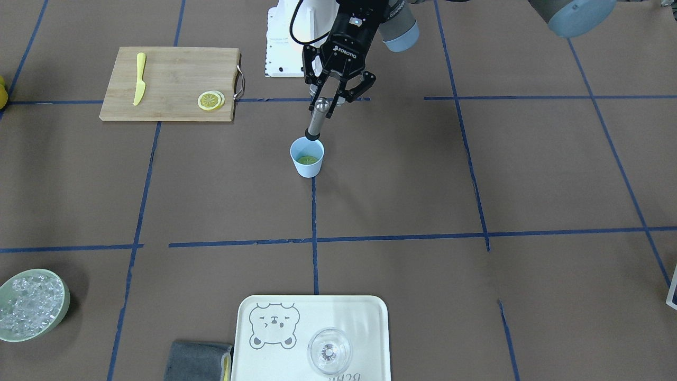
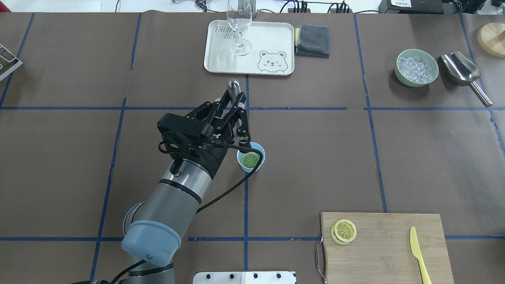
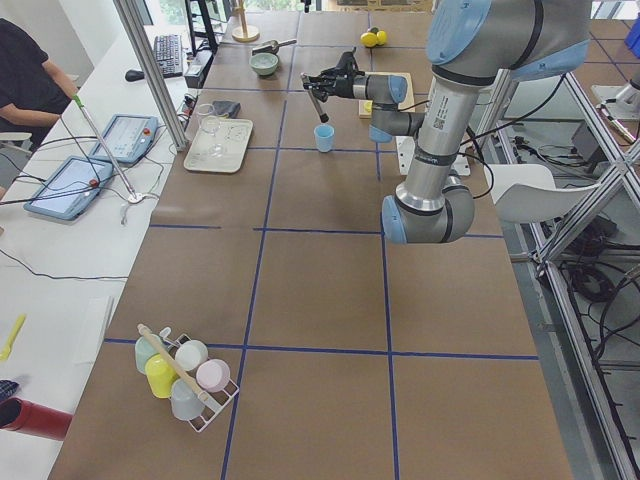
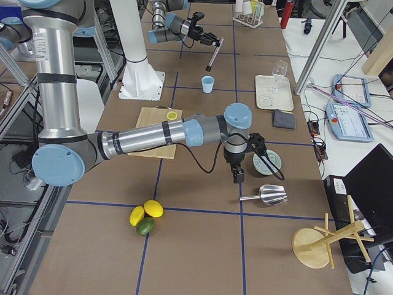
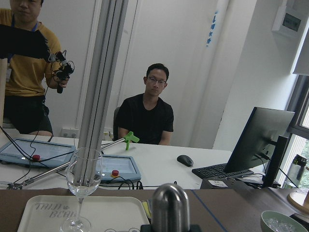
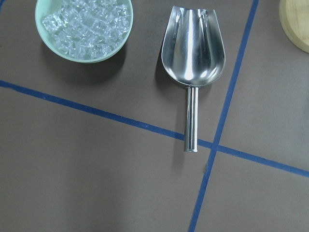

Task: Squeeze lemon into cup
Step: 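Press the muddler down into the cup onto the lemon slice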

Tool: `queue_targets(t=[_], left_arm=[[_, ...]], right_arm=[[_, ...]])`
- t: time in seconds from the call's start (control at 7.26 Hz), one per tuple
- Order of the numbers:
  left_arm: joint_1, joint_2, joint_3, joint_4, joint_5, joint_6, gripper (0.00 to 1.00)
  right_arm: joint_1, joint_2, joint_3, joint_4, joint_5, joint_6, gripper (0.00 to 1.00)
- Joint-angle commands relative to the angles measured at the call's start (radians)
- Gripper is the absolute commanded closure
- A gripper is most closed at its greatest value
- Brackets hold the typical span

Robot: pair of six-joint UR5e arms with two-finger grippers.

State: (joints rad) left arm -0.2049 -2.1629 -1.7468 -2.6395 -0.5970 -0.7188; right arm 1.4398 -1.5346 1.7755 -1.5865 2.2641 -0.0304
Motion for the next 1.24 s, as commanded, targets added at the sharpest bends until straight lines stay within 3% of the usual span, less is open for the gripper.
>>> queue_targets(t=[0.0,0.28,1.1], left_arm=[[0.065,-0.008,0.021,-0.010,0.169,0.016,1.00],[0.087,-0.012,0.061,-0.030,0.233,0.010,1.00],[0.084,-0.094,0.181,-0.040,0.206,0.012,1.00]], right_arm=[[-0.001,0.001,0.008,0.000,0.002,0.001,0.00],[-0.001,0.004,0.009,0.000,0.000,0.000,0.00],[-0.002,0.004,0.015,0.000,0.000,0.000,0.00]])
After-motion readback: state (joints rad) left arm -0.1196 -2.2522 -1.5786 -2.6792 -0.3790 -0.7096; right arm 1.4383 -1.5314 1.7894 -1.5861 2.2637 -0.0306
